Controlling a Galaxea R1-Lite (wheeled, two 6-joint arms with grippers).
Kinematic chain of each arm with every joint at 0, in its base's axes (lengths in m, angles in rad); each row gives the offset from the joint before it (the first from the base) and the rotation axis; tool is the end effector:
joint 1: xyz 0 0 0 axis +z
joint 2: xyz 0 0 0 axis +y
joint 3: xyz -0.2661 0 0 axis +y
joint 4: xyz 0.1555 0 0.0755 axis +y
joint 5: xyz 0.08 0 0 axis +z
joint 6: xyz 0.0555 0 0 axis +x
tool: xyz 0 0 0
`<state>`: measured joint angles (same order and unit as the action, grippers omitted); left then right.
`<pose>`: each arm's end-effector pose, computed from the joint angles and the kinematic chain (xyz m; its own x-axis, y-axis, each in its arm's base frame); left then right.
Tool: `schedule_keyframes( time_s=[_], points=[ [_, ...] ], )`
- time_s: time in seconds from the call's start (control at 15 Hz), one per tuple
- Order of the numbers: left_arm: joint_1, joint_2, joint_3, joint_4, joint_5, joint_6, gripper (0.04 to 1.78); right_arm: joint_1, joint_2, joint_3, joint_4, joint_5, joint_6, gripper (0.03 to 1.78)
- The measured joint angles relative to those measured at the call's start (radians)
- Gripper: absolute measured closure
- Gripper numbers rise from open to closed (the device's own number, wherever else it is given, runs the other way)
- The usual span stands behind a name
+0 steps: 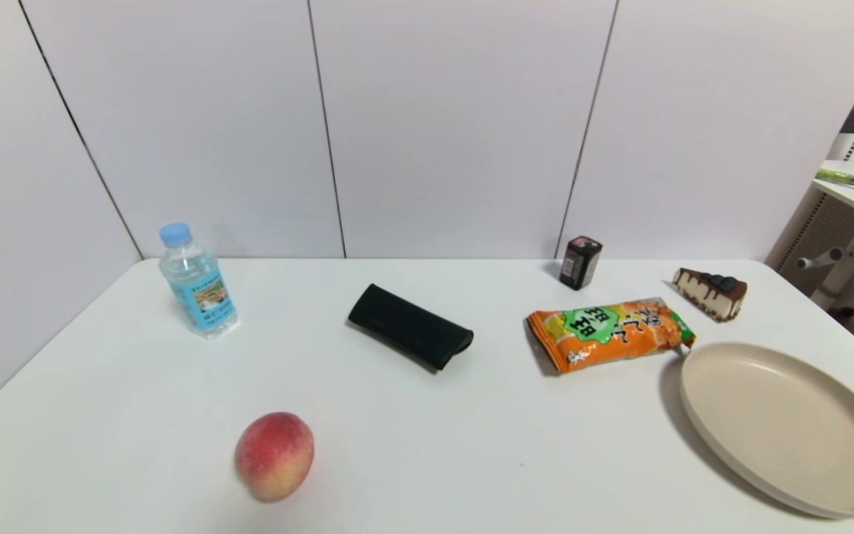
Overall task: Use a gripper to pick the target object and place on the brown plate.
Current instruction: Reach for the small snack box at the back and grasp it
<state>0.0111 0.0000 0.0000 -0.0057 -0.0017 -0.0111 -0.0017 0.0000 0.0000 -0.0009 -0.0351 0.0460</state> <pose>0.0249 0.0002 0.0763 0.9999 0.0094 0.0057 -0.0093 0.9999 -0.0111 0.0249 -0.0020 0.0756 0.9993 -0.0368 0.0009 0.0367 0.9983 0.0460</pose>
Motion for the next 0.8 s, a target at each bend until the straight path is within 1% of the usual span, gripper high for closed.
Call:
schedule_keyframes(
  time_s=[0.33, 0.47, 0.67, 0.8],
  points=[
    [0.000, 0.000, 0.000, 0.000, 0.000, 0.000, 0.13, 0.000, 0.005, 0.000, 0.010, 0.000, 0.001, 0.11],
    [0.000, 0.000, 0.000, 0.000, 0.000, 0.000, 0.13, 0.000, 0.037, -0.015, -0.008, -0.002, -0.001, 0.11],
    [0.000, 0.000, 0.000, 0.000, 0.000, 0.000, 0.13, -0.003, 0.133, -0.109, -0.025, 0.008, -0.014, 0.11],
    [0.000, 0.000, 0.000, 0.000, 0.000, 0.001, 0.13, -0.007, 0.237, -0.214, -0.027, 0.009, -0.021, 0.11]
  ],
)
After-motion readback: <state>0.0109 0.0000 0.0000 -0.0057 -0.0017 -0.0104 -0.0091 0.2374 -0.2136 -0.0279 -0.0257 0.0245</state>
